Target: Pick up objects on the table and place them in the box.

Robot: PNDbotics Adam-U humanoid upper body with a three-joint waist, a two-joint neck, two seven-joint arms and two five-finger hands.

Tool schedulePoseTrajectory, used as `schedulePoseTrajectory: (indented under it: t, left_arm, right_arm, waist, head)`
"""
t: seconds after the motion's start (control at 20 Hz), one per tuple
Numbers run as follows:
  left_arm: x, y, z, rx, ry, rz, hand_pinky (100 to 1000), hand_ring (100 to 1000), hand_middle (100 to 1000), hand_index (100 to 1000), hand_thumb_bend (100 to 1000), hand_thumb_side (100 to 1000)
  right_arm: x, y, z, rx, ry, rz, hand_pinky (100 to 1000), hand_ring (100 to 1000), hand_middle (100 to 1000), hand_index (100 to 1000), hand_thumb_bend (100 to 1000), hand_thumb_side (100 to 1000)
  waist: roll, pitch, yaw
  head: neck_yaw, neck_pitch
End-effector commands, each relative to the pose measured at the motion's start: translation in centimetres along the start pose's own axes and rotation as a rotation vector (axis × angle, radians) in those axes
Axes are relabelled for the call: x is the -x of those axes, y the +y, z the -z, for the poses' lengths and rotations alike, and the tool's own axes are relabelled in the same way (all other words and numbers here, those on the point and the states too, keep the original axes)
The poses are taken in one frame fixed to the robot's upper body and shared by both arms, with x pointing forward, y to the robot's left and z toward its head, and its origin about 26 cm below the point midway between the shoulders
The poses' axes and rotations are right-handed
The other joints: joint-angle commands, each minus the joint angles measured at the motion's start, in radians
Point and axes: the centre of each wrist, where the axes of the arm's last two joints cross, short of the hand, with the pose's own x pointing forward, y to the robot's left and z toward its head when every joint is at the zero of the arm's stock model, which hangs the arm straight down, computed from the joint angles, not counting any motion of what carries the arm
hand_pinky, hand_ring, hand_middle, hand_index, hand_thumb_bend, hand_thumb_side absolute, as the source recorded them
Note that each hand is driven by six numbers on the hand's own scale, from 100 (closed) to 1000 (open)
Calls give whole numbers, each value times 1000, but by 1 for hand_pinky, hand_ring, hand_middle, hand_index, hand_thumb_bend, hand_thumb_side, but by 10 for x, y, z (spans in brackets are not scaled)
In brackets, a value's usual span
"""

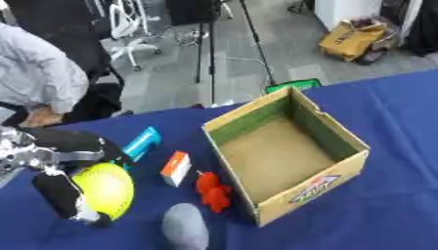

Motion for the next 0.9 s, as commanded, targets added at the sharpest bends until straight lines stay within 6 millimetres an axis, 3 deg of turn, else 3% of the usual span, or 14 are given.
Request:
schedulePoseTrajectory:
  t: [0.05, 0.9]
  left_arm:
    - [4, 16, -17, -30, 33, 26, 259, 538, 635, 946, 374, 350]
    - [-10, 63, -14, -156, -42, 6, 169, 499, 597, 937, 286, 293]
  right_arm:
    - [-2, -2, 12, 34, -33, 5, 886, 801, 526, 544, 100, 499]
    - [-2, -2, 11, 25, -40, 14, 886, 801, 524, 543, 100, 497]
  waist:
    - [-5, -23, 0]
    - [6, -35, -12]
  head:
    - [-1, 5]
    - [1, 14]
